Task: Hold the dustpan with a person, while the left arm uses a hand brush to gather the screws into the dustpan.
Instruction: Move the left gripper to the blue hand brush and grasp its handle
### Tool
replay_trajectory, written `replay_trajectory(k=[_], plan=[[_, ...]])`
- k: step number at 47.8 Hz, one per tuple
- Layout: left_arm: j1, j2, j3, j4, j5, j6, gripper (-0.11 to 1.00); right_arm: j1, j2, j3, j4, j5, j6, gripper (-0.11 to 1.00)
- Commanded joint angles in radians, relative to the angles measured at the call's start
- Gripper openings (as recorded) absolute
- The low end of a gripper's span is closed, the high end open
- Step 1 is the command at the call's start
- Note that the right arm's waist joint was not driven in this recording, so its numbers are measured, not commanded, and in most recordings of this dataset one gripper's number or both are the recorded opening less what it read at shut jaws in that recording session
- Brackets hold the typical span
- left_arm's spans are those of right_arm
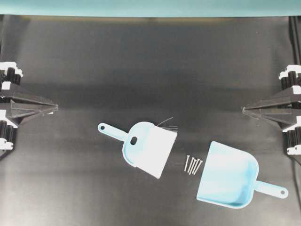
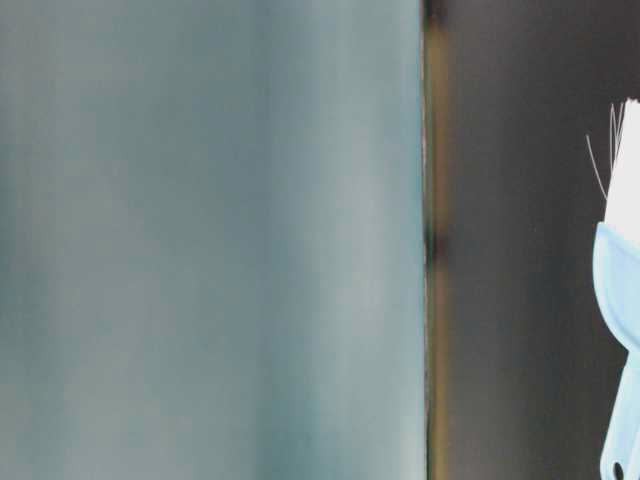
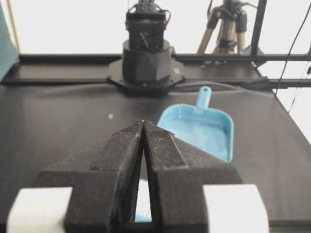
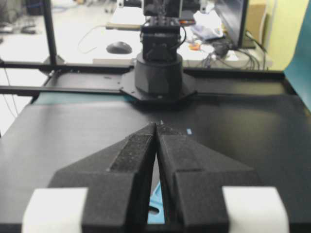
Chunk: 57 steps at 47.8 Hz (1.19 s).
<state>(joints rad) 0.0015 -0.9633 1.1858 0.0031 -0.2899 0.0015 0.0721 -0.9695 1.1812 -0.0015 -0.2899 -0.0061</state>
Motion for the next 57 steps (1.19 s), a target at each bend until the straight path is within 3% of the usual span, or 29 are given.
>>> replay_trajectory(k=[1, 6, 22, 27, 34, 38, 42, 49, 52, 57], plan=[[-0.011, 0.052, -0.032, 0.044, -0.014, -0.003, 0.05, 0.000, 0.006, 0.012, 0.000, 0.000, 0.003, 0.04], [-0.017, 0.121, -0.043, 0.044, -0.017, -0.003, 0.00, 0.000, -0.025, 0.051, 0.000, 0.064, 0.005, 0.00], [0.000, 0.333, -0.061, 0.044, -0.025, 0.017, 0.00, 0.000, -0.249, 0.127, -0.002, 0.265, -0.014, -0.01], [0.008, 0.428, -0.071, 0.046, -0.034, 0.058, 0.00, 0.000, -0.324, 0.143, -0.002, 0.342, -0.011, -0.01], [0.008, 0.551, -0.101, 0.046, 0.014, 0.189, 0.02, 0.000, -0.405, 0.164, -0.002, 0.465, 0.000, -0.01], [0.012, 0.618, -0.137, 0.046, 0.043, 0.244, 0.19, 0.000, -0.434, 0.183, -0.002, 0.502, 0.006, -0.01], [0.012, 0.695, -0.172, 0.046, 0.052, 0.291, 0.43, 0.000, -0.456, 0.199, -0.002, 0.500, 0.005, -0.01], [0.040, 0.813, -0.198, 0.046, 0.029, 0.316, 0.82, 0.000, -0.476, 0.212, -0.002, 0.499, -0.002, -0.01], [0.048, 0.871, -0.215, 0.046, 0.014, 0.316, 0.90, 0.000, -0.480, 0.212, -0.002, 0.499, -0.002, -0.01], [0.048, 0.950, -0.239, 0.046, 0.003, 0.318, 0.88, 0.000, -0.482, 0.212, -0.002, 0.499, -0.002, -0.01]])
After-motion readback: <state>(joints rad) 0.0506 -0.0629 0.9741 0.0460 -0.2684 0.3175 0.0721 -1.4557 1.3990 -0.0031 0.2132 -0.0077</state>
